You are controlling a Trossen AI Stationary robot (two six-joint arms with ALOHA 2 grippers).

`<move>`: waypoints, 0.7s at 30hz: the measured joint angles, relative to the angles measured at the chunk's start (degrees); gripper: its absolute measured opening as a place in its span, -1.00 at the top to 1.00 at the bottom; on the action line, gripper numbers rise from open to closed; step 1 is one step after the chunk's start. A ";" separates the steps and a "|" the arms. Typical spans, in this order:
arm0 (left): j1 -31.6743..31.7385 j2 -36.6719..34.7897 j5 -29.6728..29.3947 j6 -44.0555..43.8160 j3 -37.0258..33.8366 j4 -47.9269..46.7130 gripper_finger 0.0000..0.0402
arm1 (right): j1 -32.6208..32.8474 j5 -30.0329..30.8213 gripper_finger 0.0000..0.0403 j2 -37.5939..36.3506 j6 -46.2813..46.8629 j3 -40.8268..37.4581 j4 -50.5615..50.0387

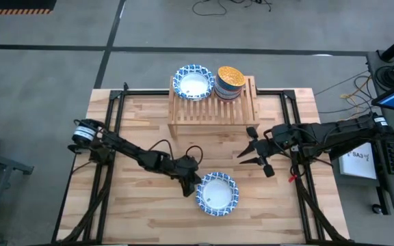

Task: Place and stack bowls onto a shelf
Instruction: Stack the white bowl on top of the white bowl on the shelf

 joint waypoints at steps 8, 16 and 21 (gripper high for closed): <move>0.02 -0.02 -2.47 -0.37 0.05 -0.34 0.27 | 0.00 0.00 0.52 0.02 0.00 0.00 0.00; 0.04 1.05 -5.26 -0.29 0.29 1.11 -0.20 | 0.00 0.02 0.52 0.04 0.02 0.00 0.00; 0.04 4.42 -3.82 -1.40 0.31 7.27 -0.22 | 0.00 0.00 0.52 0.07 0.01 0.00 -0.03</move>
